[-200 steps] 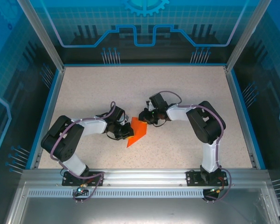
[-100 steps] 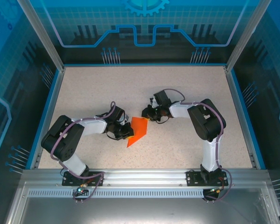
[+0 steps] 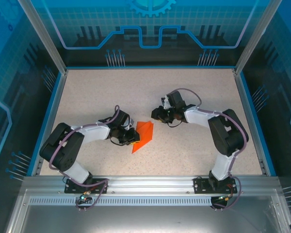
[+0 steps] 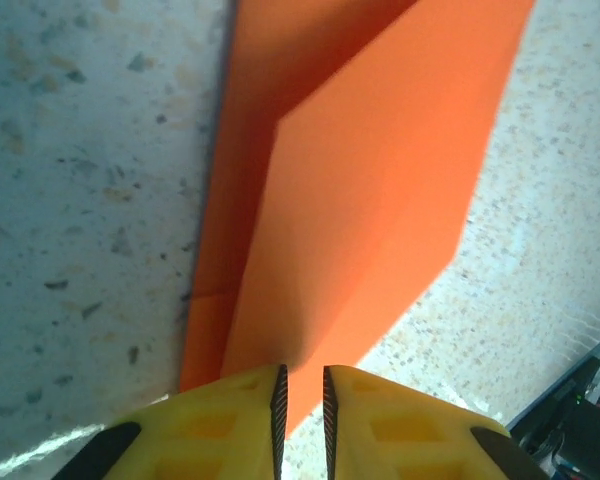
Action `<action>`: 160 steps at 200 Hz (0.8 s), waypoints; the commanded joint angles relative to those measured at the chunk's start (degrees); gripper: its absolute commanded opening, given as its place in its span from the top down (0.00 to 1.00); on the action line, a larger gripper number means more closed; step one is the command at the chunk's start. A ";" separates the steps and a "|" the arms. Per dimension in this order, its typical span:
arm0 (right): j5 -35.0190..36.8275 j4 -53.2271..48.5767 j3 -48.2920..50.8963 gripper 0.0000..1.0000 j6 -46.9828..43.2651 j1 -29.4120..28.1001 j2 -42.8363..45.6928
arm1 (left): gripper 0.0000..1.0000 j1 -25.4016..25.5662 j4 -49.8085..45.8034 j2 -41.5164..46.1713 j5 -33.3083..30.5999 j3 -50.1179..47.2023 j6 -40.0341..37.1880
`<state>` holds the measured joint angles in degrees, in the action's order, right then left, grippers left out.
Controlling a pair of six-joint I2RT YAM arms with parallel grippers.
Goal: Fold a paper plane with a square sheet of paper (pick it up from the middle)
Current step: Turn over the paper at the center of the table.
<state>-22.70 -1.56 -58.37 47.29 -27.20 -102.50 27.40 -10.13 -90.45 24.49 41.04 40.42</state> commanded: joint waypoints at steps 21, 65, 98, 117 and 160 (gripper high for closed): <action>1.40 -1.22 9.99 0.65 3.19 -1.63 7.75 | 0.76 0.04 -6.77 4.28 -5.62 5.75 -2.80; 2.01 1.13 14.63 0.63 8.33 -6.67 9.27 | 0.77 -0.78 -8.15 -0.10 -6.04 9.01 -5.26; 3.03 2.19 14.75 0.63 10.28 -8.81 8.32 | 0.78 -0.81 -8.69 -3.07 -6.03 10.36 -6.17; 2.50 3.09 14.46 0.62 10.91 -9.32 7.45 | 0.78 -0.77 -8.73 -4.23 -5.94 10.73 -6.57; 1.61 4.13 13.24 0.62 11.83 -10.33 4.90 | 0.78 -0.77 -8.86 -5.79 -6.28 10.77 -6.85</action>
<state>-20.43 1.26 -43.94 57.63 -36.42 -95.53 27.05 -17.56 -95.29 19.03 50.50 35.38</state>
